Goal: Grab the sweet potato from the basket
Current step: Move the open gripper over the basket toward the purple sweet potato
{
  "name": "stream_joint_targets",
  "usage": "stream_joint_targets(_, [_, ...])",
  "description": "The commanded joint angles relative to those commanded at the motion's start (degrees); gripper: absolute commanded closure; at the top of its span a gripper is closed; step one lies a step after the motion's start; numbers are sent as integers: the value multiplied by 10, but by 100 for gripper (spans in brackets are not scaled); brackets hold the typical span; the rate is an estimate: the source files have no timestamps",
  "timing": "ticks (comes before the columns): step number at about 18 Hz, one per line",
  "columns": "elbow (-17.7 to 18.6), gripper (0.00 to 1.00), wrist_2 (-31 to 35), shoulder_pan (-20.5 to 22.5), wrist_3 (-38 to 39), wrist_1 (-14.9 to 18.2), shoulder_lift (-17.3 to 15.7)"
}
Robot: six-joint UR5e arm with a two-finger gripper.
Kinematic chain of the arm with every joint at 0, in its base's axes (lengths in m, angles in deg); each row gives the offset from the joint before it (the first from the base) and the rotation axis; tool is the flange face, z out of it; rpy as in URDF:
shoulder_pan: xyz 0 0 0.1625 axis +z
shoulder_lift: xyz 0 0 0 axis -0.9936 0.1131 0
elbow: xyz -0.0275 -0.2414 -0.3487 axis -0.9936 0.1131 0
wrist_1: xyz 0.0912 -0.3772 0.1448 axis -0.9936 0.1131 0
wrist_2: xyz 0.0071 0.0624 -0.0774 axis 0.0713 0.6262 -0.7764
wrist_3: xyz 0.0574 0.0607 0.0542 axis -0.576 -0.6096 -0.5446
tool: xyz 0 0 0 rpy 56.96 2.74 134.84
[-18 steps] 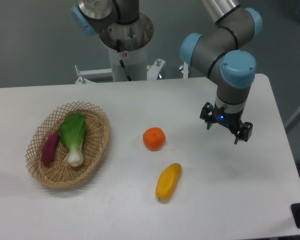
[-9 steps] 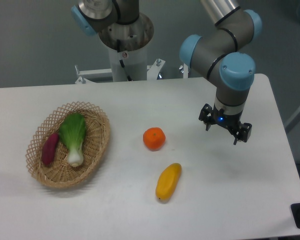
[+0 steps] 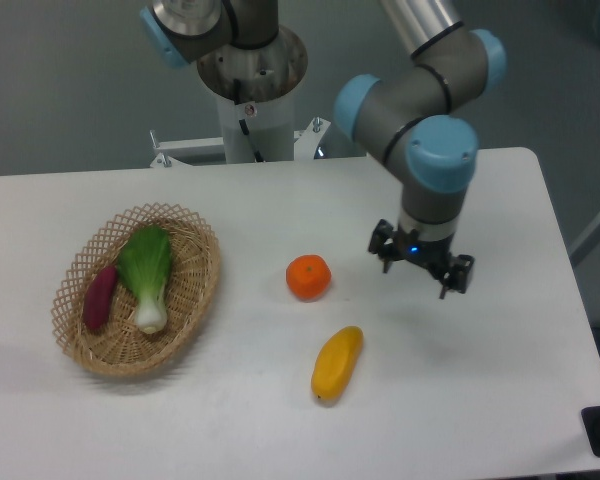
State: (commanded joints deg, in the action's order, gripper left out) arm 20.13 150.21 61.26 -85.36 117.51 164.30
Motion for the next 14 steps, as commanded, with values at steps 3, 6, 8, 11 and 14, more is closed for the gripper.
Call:
stream_joint_targets(3, [9,0,-2,-33,47,0,-3])
stream_joint_targets(6, [17,0,-2,-63,96,0,-3])
stream_joint_targets(8, [16,0,-3,-90,129,0,-4])
stream_joint_targets(11, [15,0,-28,-148,193,-1,-15])
stream_joint_targets(14, [12,0,-40,-201,201,-6,-18])
